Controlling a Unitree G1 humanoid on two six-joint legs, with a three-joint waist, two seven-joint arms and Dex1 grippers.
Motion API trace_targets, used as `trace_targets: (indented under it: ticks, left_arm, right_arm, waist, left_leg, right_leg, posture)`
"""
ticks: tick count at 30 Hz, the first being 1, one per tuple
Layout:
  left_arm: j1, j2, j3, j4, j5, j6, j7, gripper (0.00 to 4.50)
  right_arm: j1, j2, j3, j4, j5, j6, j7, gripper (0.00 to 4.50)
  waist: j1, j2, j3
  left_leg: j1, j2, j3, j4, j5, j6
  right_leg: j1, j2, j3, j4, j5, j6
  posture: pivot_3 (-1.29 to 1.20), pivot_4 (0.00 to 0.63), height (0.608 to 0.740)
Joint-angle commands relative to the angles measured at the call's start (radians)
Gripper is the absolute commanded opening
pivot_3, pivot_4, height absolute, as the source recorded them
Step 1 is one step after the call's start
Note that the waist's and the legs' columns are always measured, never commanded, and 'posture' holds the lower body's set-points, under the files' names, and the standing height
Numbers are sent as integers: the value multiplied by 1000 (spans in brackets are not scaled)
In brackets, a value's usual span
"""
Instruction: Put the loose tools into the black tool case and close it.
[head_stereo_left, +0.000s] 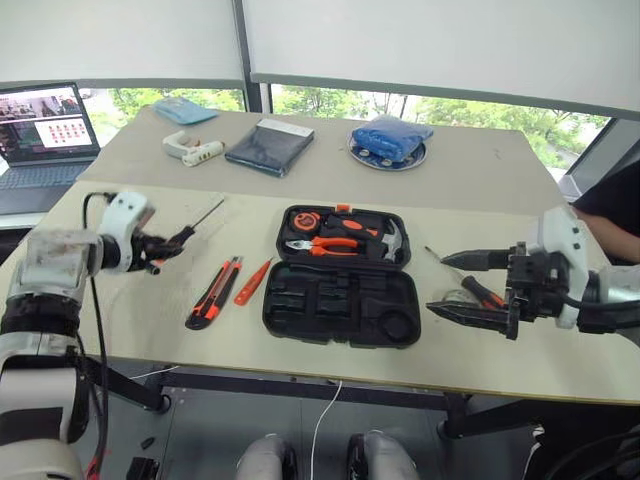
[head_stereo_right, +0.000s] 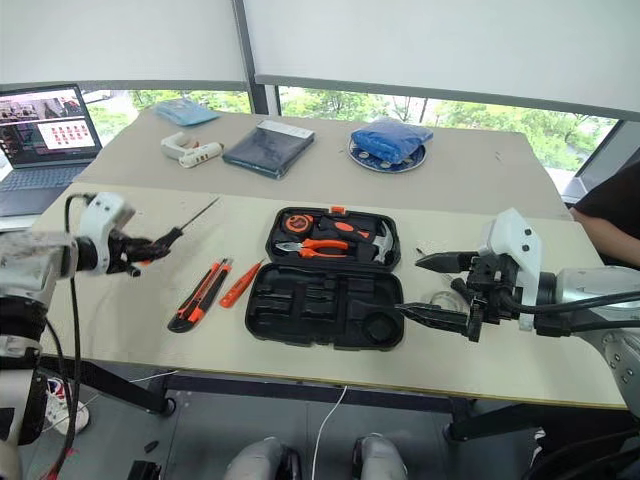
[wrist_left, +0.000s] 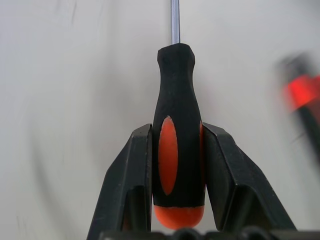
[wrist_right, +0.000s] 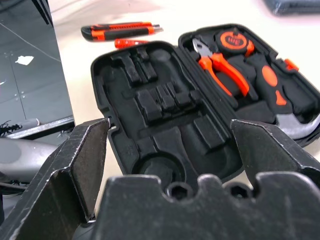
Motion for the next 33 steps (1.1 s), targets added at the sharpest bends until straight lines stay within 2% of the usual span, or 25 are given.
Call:
trace_targets:
  ticks: [1,5,12,18,24,25,28,32,33]
  left_arm:
    - [-91,-60,-112,-144,-15,-140,-249,957]
    - [-172,-188,-272,-81,95,-298,-351,957]
    - [-272,-339,-404,154,252,-423,-347,957]
    - [-331,-431,-403,289,313,-409,-273,957]
    - [-334,-442,-389,291,317,-423,-303,957]
    - [-335,-442,-385,291,319,-429,-298,1456]
    - [-340,-441,-371,277,314,-414,-306,2341]
    - [-343,-446,-344,242,286,-364,-329,3774]
    - [-341,-447,-341,237,286,-361,-331,3482]
  right_arm:
    - [20,4,-41,-21,-43,-40,-26,4500]
    - [57,21,-49,-42,-70,-46,-56,4500]
    - [79,40,-58,-59,-94,-41,-95,4500]
    - [107,67,-81,-86,-92,-35,-129,4500]
    - [118,87,-93,-97,-86,-31,-154,4500]
    - [117,88,-92,-97,-86,-31,-156,4500]
    - [121,89,-87,-99,-88,-35,-156,4500]
    - [127,92,-87,-105,-79,-35,-151,4500]
    - [127,92,-86,-105,-79,-36,-151,4500]
  waist:
    - [3,0,0]
    - [1,0,0]
    - [-19,0,0]
    - [-11,0,0]
    - [-8,0,0]
    - [-8,0,0]
    - [-7,0,0]
    - [-6,0,0]
    - [-6,0,0]
  left_leg:
    - [0,-1,0,1,-1,1]
    - [1,-4,1,2,-3,4]
    - [2,-2,1,2,-2,5]
    - [2,-2,0,2,-3,7]
    - [0,-2,0,4,-5,9]
    - [0,-2,0,4,-5,9]
    - [0,-2,0,4,-5,10]
    - [0,-2,0,5,-5,10]
    - [0,-2,0,5,-5,10]
  right_leg:
    - [0,0,-1,-1,0,2]
    - [3,-1,-1,-4,-1,11]
    - [2,2,1,-3,-2,13]
    - [2,1,3,-3,-2,13]
    - [2,-1,4,-3,-1,13]
    - [2,-1,4,-3,-1,13]
    - [2,-1,4,-3,-1,13]
    - [2,-1,3,-3,-1,13]
    - [2,-1,4,-3,-1,14]
  posture:
    - [0,150,718]
    - [0,150,718]
    - [0,150,718]
    - [0,150,718]
    - [0,150,718]
    - [0,150,718]
    - [0,150,718]
    - [0,150,718]
    - [0,150,718]
